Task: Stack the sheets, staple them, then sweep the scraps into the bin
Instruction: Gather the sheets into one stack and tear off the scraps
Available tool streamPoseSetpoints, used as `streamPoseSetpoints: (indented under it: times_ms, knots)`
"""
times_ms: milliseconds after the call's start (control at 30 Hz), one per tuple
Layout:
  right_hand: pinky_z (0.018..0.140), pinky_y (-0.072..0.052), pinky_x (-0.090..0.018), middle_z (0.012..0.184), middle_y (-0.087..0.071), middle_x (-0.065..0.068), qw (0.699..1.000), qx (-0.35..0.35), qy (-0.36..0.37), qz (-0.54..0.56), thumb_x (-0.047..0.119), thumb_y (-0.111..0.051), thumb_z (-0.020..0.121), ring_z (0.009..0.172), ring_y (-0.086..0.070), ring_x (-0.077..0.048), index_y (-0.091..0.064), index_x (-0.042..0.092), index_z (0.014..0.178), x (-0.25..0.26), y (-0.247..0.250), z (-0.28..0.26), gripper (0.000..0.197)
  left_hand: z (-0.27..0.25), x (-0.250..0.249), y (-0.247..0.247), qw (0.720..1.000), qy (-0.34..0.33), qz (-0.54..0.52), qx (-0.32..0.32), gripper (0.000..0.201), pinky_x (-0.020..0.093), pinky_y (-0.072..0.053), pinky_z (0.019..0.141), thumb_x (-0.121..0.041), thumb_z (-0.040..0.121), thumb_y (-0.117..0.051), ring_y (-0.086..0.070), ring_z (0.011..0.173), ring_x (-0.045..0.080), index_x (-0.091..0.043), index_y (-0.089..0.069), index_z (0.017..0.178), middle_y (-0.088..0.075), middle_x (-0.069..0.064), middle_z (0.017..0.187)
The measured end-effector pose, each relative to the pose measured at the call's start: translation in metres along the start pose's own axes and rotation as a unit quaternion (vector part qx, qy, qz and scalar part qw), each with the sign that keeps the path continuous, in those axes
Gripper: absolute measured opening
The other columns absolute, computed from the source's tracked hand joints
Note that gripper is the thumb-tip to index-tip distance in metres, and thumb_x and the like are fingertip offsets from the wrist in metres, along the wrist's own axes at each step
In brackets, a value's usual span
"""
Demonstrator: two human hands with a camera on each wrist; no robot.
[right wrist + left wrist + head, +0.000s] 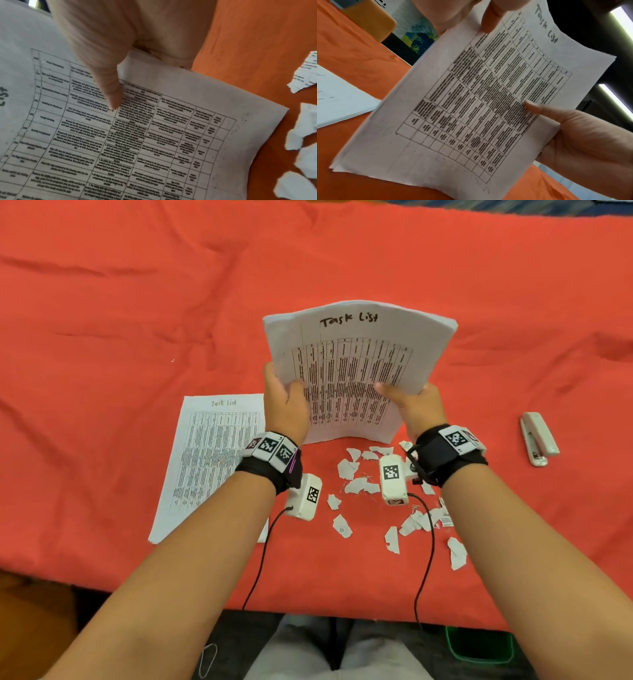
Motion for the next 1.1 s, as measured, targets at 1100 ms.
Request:
streamPoseSetpoints:
  times_ms: [1100]
  knots:
    - [0.078, -0.045, -0.029, 0.12, -0.064, -0.017, 0.93, 0.196, -0.171, -0.26, 0.001, -0.059, 0.086, 0.105, -0.063, -0.031, -0.061, -0.002, 0.117, -0.114, -0.229, -0.054, 0.031, 0.029, 0.128, 0.252, 0.913, 0.264, 0.31, -0.009, 0.03, 0.031, -0.041, 0.068, -0.002, 0.091, -0.04, -0.052, 0.085, 0.024, 0.0, -0.047, 0.121, -0.055, 0.011, 0.102]
Point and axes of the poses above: each hand's wrist, its own z-axis towards the middle knuckle, its own y-axis out of the back of the hand, x = y × z, the point moved 5 cm from there along z, towards the middle knuckle
